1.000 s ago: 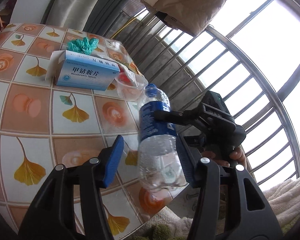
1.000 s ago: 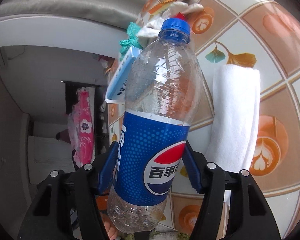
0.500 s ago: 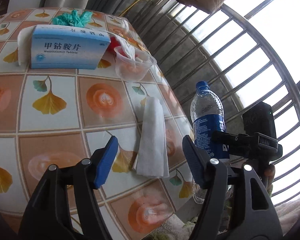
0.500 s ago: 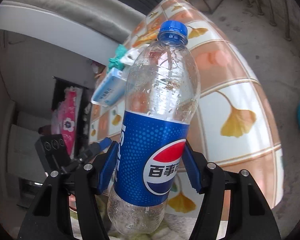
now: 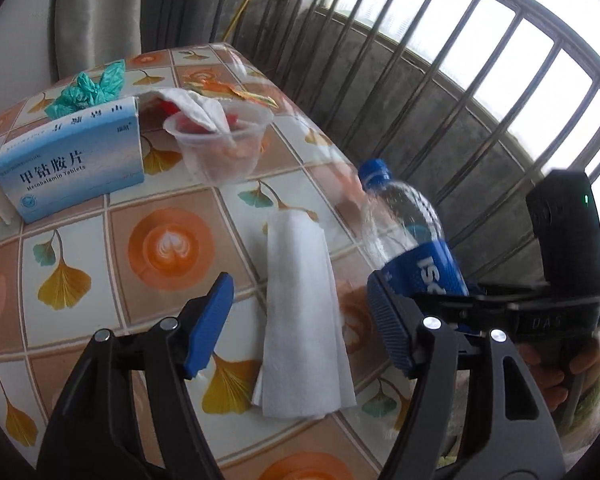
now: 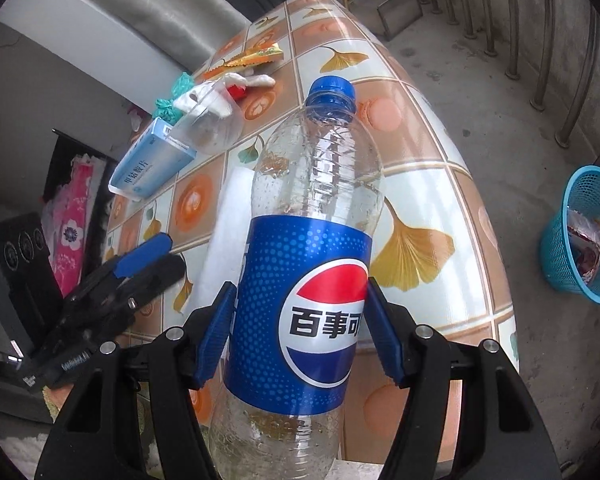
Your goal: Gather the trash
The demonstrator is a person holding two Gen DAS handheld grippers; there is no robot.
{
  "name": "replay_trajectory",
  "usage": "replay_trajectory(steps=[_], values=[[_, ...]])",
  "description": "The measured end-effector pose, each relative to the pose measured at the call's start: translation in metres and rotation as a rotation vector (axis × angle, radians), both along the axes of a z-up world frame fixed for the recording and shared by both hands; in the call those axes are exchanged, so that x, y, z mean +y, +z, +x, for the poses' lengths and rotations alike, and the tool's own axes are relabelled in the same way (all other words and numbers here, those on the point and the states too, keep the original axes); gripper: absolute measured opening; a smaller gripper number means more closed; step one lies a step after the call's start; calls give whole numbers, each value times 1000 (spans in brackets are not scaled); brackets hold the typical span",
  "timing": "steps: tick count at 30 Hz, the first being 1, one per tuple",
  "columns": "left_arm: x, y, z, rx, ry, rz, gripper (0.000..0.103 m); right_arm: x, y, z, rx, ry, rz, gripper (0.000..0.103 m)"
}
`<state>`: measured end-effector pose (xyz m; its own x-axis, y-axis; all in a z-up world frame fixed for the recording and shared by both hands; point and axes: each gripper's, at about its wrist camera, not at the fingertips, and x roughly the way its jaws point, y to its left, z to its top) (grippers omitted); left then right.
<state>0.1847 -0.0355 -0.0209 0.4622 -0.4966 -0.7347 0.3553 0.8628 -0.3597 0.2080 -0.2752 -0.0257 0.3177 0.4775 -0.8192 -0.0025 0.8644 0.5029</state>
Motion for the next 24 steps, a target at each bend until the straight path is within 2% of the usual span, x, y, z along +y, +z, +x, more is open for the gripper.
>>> replay_trajectory(steps=[4,6,10,12,14,16,17,18,19,20,24], values=[[24,19,42,-13,126,-126,65,-4,0,1,-8,-7,9,62],[36,24,63,-14,206,-160,63,-5,0,0,-10,-8,13,62],[51,21,92,24,319,-168,45,-7,0,-2,-11,-11,22,62],[58,28,92,-27,346,-164,42,-8,0,-2,-12,-12,25,62],[61,41,86,-130,345,-104,42,-9,0,-3,-12,-12,29,62],[66,55,83,-241,312,-3,42,-10,-1,-2,-10,-8,35,62],[68,60,84,-271,276,47,50,-11,-1,-1,-11,-4,35,62],[69,63,89,-277,218,101,58,-11,-1,-1,-12,-1,33,62],[70,62,92,-273,163,149,74,-11,-1,-1,-12,2,33,62],[72,60,98,-275,122,203,77,-11,-1,0,-14,5,32,62],[76,37,116,-251,-47,422,77,-11,-1,0,-14,3,35,62]])
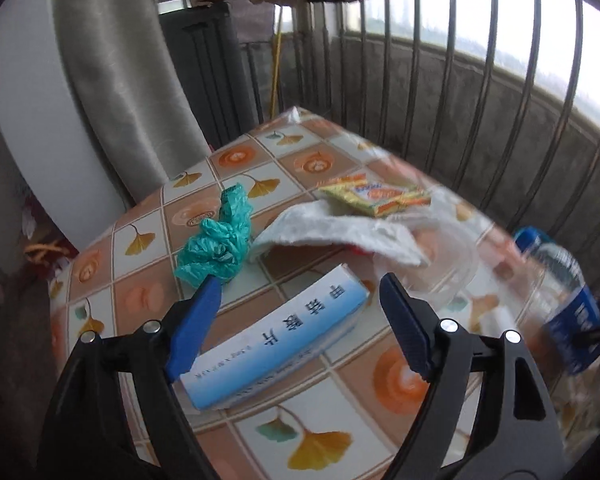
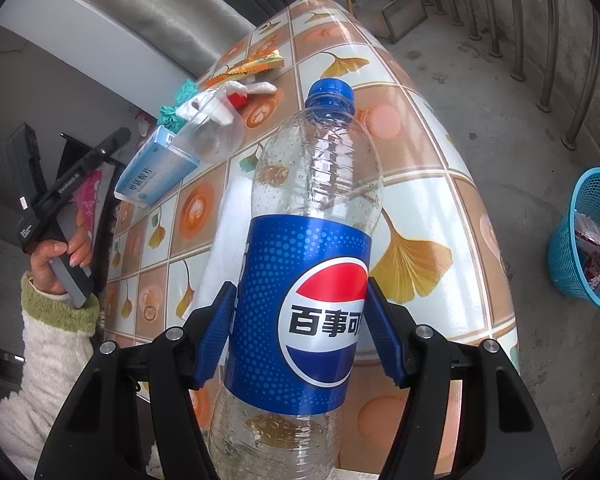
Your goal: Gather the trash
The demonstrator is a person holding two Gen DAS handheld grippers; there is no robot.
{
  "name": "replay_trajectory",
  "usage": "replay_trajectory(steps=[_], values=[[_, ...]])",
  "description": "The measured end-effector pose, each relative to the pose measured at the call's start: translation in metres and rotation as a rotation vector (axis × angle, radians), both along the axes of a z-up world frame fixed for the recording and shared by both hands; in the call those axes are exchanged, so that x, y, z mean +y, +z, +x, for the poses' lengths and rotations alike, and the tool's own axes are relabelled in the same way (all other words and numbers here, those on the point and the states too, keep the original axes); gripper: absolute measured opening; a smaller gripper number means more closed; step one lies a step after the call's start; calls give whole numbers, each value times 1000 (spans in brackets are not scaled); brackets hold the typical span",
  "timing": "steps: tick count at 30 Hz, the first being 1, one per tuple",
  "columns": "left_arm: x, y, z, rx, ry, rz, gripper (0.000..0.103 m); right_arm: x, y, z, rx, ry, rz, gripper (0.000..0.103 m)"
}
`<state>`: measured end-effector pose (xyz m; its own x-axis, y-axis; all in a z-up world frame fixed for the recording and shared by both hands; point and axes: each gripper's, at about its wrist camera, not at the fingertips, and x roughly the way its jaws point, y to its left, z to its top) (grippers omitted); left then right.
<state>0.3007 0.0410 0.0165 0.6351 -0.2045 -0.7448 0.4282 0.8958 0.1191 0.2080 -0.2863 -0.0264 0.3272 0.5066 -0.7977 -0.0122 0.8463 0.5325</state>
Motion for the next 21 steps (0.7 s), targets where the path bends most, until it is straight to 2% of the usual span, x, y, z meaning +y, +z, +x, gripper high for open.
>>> replay_trajectory(steps=[5,7,10,13,14,16,21], values=[[1,-33,8,105,-96,199,77,2,1,0,0,-3,-11,62],[5,-40,12,146,-106,227,77,3,1,0,1,-3,-14,62],[12,-43,15,182,-78,232,63,3,1,1,2,-4,-16,62],[16,-37,13,203,-47,196,50,3,1,1,2,-5,-17,62],[17,-34,10,213,-41,171,41,4,1,1,2,-6,-17,62],[18,-29,5,248,-24,113,33,4,0,1,1,-5,-17,62],[25,-26,-16,376,37,-74,30,5,0,0,6,-2,-13,62]])
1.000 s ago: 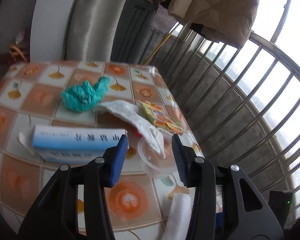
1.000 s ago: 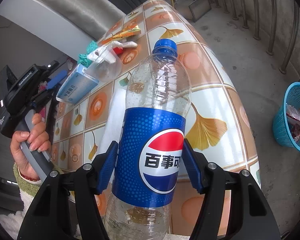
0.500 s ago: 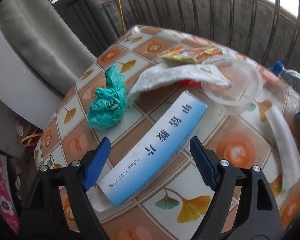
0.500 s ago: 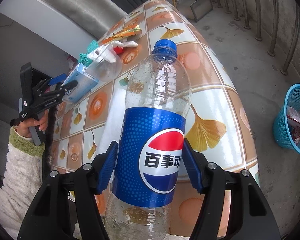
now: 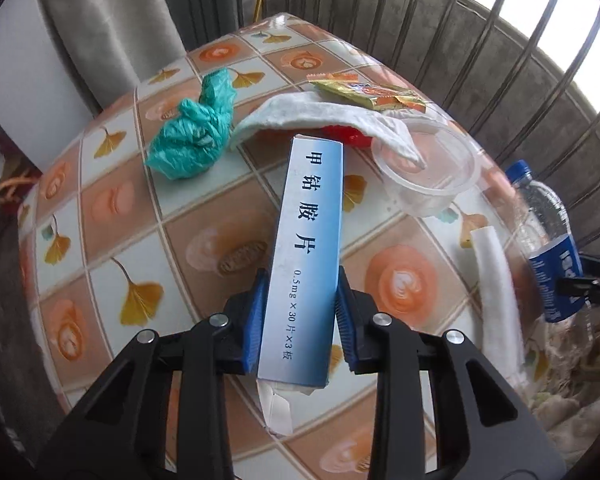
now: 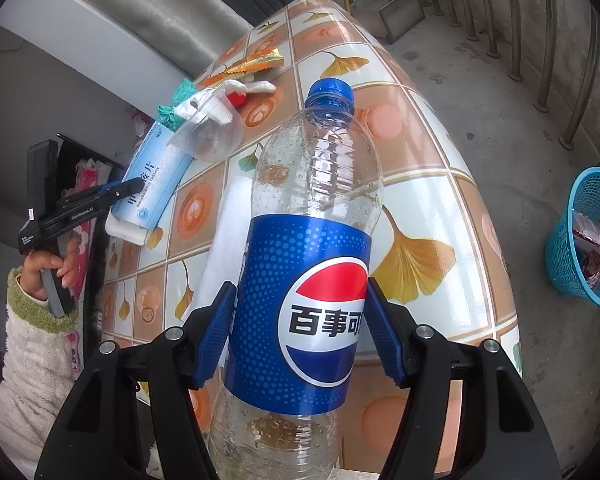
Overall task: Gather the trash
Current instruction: 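Grasp the white medicine box with the left tool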
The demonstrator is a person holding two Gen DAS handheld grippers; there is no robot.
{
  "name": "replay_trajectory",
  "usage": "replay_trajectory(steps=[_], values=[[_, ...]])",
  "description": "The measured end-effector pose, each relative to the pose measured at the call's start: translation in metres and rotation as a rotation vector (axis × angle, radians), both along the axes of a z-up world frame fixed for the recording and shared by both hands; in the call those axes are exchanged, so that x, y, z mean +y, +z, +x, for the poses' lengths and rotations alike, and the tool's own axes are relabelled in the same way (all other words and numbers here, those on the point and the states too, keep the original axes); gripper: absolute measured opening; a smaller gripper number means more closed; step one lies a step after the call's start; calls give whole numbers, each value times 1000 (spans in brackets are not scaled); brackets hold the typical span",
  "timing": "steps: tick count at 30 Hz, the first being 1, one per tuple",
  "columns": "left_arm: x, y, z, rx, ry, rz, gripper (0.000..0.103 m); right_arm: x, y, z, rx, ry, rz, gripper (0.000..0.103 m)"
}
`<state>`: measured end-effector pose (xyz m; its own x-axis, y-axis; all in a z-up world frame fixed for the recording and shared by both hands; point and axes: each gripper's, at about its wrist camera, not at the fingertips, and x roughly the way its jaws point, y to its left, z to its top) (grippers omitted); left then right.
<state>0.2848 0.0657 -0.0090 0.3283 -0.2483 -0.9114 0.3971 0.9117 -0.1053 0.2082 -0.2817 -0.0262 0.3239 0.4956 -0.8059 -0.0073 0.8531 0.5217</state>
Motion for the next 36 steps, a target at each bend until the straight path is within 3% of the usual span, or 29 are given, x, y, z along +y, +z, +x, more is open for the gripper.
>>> replay_trajectory(steps=[4,10,15,19,23,36], values=[[9,2,-35,132,95,-210,30,0,-1,-1,10,4,8,62],[2,2,-111,132,152,-262,29,6,1,-4,26,26,1,62],[-12,-1,-157,37,176,-237,31,12,5,-8,33,45,-37,62],[-19,-2,-158,-22,195,-208,31,14,6,-8,36,35,-56,62],[-29,-6,-159,-78,211,-155,38,19,7,-9,27,16,-89,62],[-54,-26,-157,-123,200,-79,42,28,9,-12,14,-34,-186,68]])
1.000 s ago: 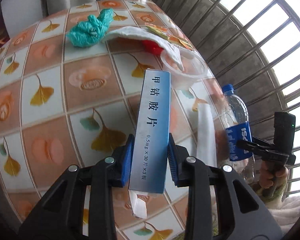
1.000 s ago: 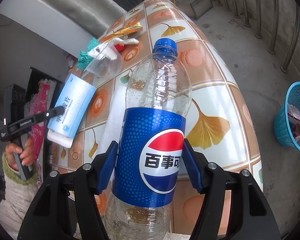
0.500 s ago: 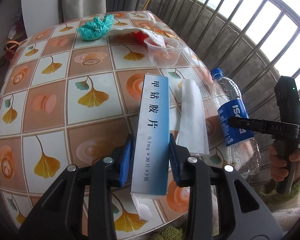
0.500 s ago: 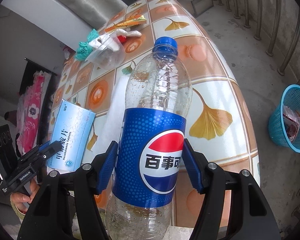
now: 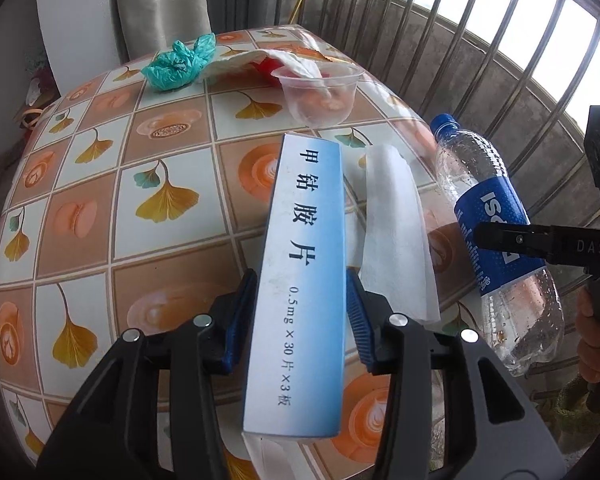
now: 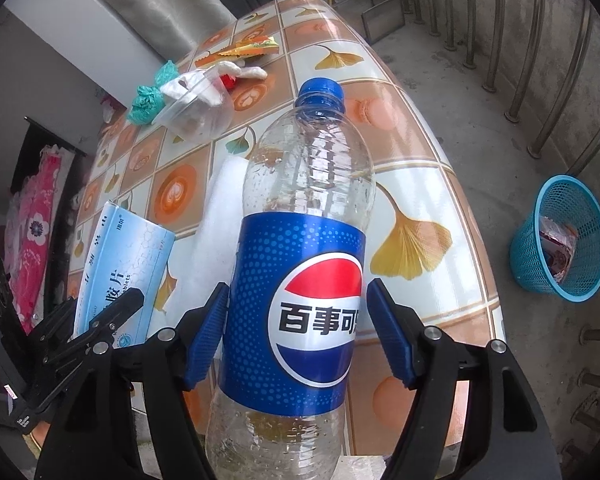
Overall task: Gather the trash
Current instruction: 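Grasp the white medicine box with the left tool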
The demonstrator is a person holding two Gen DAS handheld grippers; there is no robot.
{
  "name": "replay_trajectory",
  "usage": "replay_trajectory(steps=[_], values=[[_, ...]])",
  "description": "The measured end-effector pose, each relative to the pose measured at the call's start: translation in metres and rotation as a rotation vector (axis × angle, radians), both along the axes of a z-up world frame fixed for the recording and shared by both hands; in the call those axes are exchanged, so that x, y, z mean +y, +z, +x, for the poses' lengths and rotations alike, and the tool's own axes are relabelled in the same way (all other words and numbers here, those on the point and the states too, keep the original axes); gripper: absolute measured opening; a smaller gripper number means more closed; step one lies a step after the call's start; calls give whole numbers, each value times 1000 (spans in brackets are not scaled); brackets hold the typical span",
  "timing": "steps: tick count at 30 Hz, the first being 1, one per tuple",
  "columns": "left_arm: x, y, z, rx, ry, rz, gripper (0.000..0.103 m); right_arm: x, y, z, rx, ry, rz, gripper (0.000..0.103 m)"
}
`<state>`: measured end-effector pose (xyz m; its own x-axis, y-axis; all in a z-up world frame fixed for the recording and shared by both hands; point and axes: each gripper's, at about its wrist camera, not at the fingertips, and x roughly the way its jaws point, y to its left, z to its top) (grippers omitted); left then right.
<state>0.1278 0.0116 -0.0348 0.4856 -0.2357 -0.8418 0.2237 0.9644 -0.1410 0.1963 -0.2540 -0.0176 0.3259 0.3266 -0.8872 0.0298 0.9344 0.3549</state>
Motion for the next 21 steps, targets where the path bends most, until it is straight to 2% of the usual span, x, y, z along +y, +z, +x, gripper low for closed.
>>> replay_trajectory(steps=[6,10,15,21], values=[[0,2,-1,-28,6,19,41,6,-4,-1,-7,3,-17,68],[-2,3,-2,-41,5,42,37,6,-2,-3,-21,-7,-29,68],[-2,2,-2,-43,1,44,32,6,-3,-3,-22,-11,-6,60],[-2,2,-3,-51,-8,44,30,4,-2,-5,-30,-20,10,58]])
